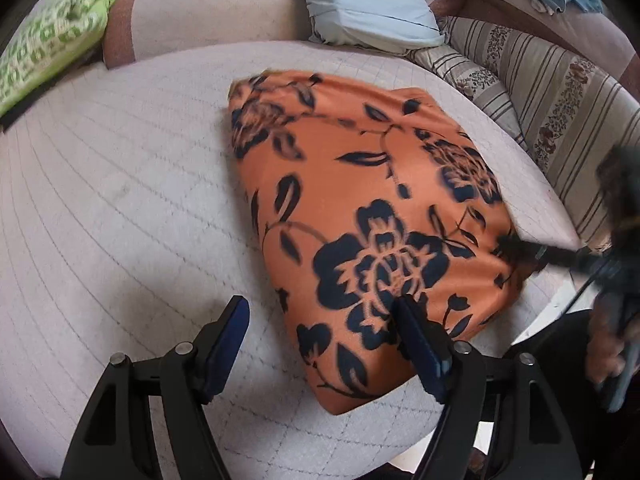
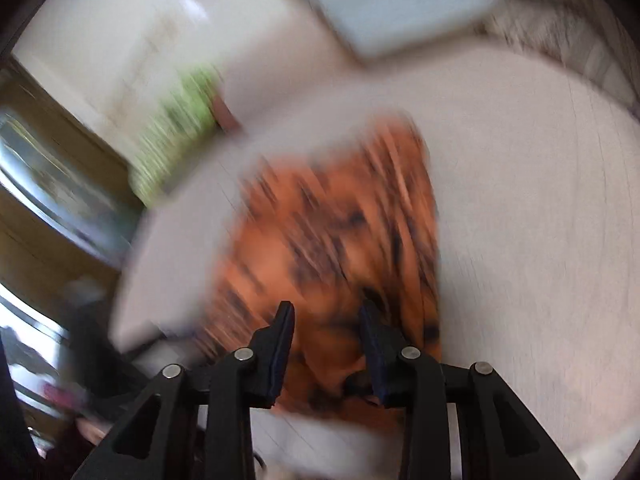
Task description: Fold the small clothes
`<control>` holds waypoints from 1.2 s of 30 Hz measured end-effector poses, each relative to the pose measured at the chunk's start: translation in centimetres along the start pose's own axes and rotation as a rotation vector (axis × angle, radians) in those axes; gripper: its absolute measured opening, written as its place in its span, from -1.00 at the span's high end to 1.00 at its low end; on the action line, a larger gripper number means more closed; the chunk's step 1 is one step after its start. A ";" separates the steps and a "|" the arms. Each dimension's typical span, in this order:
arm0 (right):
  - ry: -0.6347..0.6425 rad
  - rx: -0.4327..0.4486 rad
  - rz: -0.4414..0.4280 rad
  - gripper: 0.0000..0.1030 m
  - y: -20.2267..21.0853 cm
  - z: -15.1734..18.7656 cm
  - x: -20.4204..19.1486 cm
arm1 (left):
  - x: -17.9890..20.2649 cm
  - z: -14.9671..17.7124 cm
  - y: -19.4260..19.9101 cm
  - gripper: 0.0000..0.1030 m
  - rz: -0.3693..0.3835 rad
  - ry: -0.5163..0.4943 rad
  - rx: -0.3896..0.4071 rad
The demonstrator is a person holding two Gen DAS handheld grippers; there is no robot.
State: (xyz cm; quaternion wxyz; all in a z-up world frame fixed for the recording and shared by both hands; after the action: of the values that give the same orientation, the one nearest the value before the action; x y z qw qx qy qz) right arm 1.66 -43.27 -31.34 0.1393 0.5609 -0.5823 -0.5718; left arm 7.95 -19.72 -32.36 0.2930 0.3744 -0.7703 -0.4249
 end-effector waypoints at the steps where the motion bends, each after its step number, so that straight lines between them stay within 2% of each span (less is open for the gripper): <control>1: -0.021 -0.035 0.055 0.34 -0.6 1.6 1.4 | -0.1 0.3 -0.2 -0.53 0.013 0.012 -0.003; 3: -0.041 -0.007 0.042 0.34 0.0 2.2 2.1 | -0.5 0.5 -0.2 -0.54 0.052 0.059 -0.014; 6: -0.067 -0.032 0.059 0.35 0.6 1.8 2.0 | -0.9 0.2 0.8 -0.53 0.076 0.075 -0.020; 8: -0.050 -0.030 0.075 0.36 1.7 0.9 1.3 | -1.2 -0.6 2.9 -0.52 0.064 0.047 0.048; 11: 0.014 0.051 0.054 0.36 4.3 -1.7 -1.0 | -1.2 -2.3 5.4 -0.52 0.062 0.013 0.138; 14: 0.030 0.083 0.003 0.36 4.6 -4.5 -3.3 | -1.5 -3.8 5.6 -0.52 0.042 0.019 0.160; 19: 0.004 0.044 -0.080 0.35 0.7 -8.2 -6.3 | -1.9 -4.4 2.2 -0.52 -0.010 0.005 0.086; 21: -0.025 0.031 -0.072 0.35 -1.0 -9.1 -6.1 | -2.1 -3.7 0.9 -0.53 -0.026 -0.008 0.050; 25: -0.107 -0.023 -0.047 0.36 -6.1 -10.6 -3.9 | -2.4 -3.2 0.5 -0.54 0.017 0.015 0.060; 28: -0.182 -0.035 0.073 0.35 -9.6 -11.7 0.3 | -2.7 -2.9 0.0 -0.61 0.024 0.018 0.048; 30: -0.203 -0.036 0.062 0.37 -10.9 -12.0 1.6 | -2.9 -2.7 -0.1 -0.61 0.033 0.029 0.040; 33: -0.223 -0.021 0.051 0.35 -10.1 -12.4 1.2 | -3.0 -2.7 0.5 -0.61 0.027 0.020 0.037; 36: -0.221 0.036 0.013 0.33 -7.2 -12.2 0.5 | -3.1 -2.8 1.5 -0.61 0.009 0.010 0.050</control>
State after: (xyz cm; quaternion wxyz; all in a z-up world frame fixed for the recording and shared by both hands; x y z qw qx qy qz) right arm 14.87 -47.83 -33.76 0.0680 0.4929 -0.6080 -0.6187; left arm 11.32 -17.78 -30.13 0.2895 0.3803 -0.7808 -0.4025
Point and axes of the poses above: each gripper's, at about its wrist camera, not at the fingertips, and y roughly against the way its jaws point, x to its right, z to its underside, the point moved 10 cm from there along -y, roughly the way its jaws point, and after that the axes turned 6 degrees about -z, right-handed, at the moved point
